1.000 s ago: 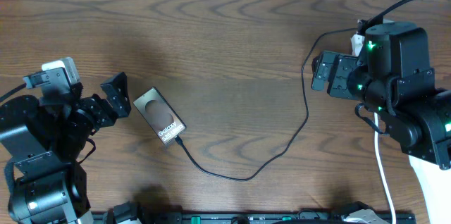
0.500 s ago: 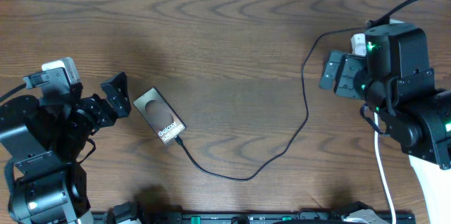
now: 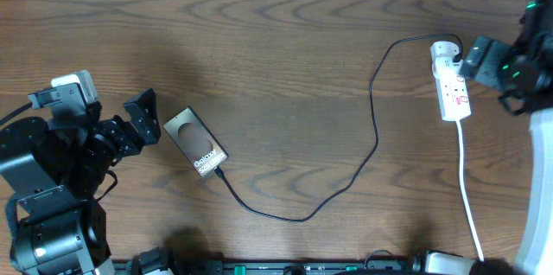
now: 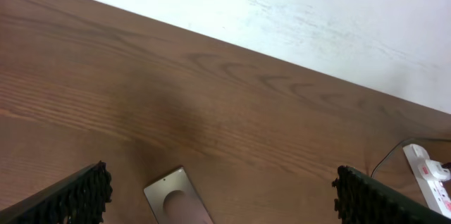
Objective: Plug charger to phone and switch on socket
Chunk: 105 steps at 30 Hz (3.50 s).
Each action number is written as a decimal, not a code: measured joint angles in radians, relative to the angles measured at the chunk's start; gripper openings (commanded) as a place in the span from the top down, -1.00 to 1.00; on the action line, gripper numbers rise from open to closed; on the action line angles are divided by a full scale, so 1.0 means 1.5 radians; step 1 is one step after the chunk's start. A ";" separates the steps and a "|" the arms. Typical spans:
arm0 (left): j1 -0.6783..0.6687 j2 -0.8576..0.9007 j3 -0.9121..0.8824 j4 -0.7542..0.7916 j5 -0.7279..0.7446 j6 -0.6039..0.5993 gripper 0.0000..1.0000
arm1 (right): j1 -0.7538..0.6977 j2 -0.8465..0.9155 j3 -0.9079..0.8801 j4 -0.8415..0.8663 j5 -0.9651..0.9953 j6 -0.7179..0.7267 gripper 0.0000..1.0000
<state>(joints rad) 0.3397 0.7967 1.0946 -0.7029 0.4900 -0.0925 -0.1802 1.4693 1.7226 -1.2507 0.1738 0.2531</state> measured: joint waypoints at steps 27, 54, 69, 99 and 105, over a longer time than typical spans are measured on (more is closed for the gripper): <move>0.000 0.000 0.000 0.000 0.000 0.000 -1.00 | -0.242 0.335 -0.002 0.196 -0.544 -0.436 -0.97; 0.000 0.000 0.000 -0.001 0.000 0.000 -1.00 | -0.216 0.461 -0.002 0.230 -0.553 -0.439 -0.97; 0.000 0.014 0.000 -0.004 0.000 0.000 -1.00 | -0.179 0.497 -0.002 0.242 -0.511 -0.435 -0.92; 0.000 0.018 0.000 -0.010 0.000 0.000 -1.00 | -0.178 0.487 -0.027 0.268 -0.521 -0.388 -0.96; 0.000 0.018 0.000 -0.010 0.000 0.000 -1.00 | -0.179 0.467 -0.076 0.323 -0.533 -0.376 -0.99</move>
<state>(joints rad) 0.3397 0.8238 1.0946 -0.7181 0.4896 -0.0925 -0.4488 2.1696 1.6093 -0.7662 -0.6262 -0.3111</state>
